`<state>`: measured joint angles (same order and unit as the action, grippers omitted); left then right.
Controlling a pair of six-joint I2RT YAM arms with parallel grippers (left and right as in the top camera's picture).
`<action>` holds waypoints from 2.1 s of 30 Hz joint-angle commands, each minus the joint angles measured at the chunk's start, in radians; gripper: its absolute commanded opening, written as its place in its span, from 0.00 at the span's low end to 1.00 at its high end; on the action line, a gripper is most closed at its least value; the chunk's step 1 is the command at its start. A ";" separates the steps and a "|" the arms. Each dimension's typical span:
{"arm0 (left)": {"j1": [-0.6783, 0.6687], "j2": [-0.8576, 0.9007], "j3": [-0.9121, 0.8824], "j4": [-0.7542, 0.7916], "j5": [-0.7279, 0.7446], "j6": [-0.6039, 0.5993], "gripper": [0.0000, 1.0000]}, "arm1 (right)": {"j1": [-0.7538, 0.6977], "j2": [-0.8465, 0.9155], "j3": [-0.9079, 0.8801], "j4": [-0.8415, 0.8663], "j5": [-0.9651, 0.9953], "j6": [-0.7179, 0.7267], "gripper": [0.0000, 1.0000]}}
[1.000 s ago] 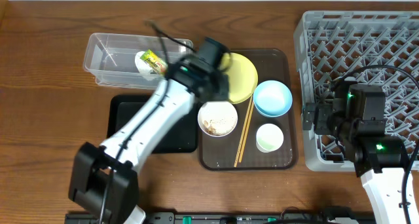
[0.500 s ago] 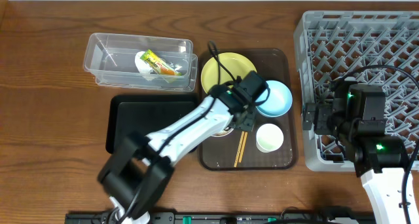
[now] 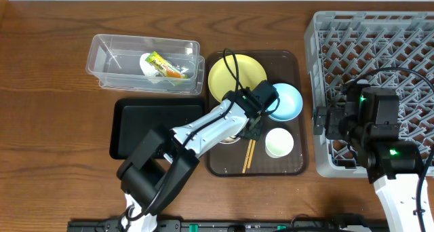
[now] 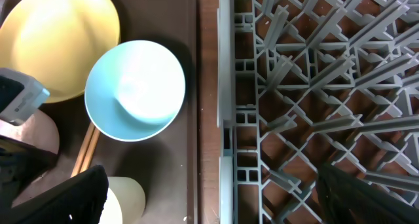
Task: Sort waste into correct bins and load items into the dishwasher rack
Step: 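Reach the left gripper to the white rice bowl and grasp its rim, then carry the bowl over the black tray and tip the rice out with the left gripper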
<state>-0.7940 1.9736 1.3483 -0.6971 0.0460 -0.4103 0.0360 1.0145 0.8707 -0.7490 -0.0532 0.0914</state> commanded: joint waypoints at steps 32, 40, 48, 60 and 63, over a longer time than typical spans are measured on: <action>0.639 -0.354 -0.154 -0.176 0.673 0.232 0.06 | 0.008 0.000 0.024 -0.006 -0.007 -0.003 0.99; 0.856 -0.341 -0.330 -0.127 1.081 0.418 0.06 | 0.008 0.000 0.024 -0.006 -0.007 -0.003 0.99; 1.044 -0.300 -0.416 -0.125 1.185 0.373 0.06 | 0.008 0.000 0.024 -0.006 -0.007 -0.003 0.99; 1.099 -0.243 -0.418 -0.119 1.390 0.346 0.06 | 0.008 0.000 0.024 -0.007 -0.007 -0.003 0.99; 1.099 -0.243 -0.418 -0.119 1.525 0.345 0.06 | 0.008 0.000 0.024 -0.007 -0.007 -0.003 0.99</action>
<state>0.3012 1.7264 0.9352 -0.8135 1.3945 -0.0711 0.0360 1.0145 0.8707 -0.7528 -0.0532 0.0914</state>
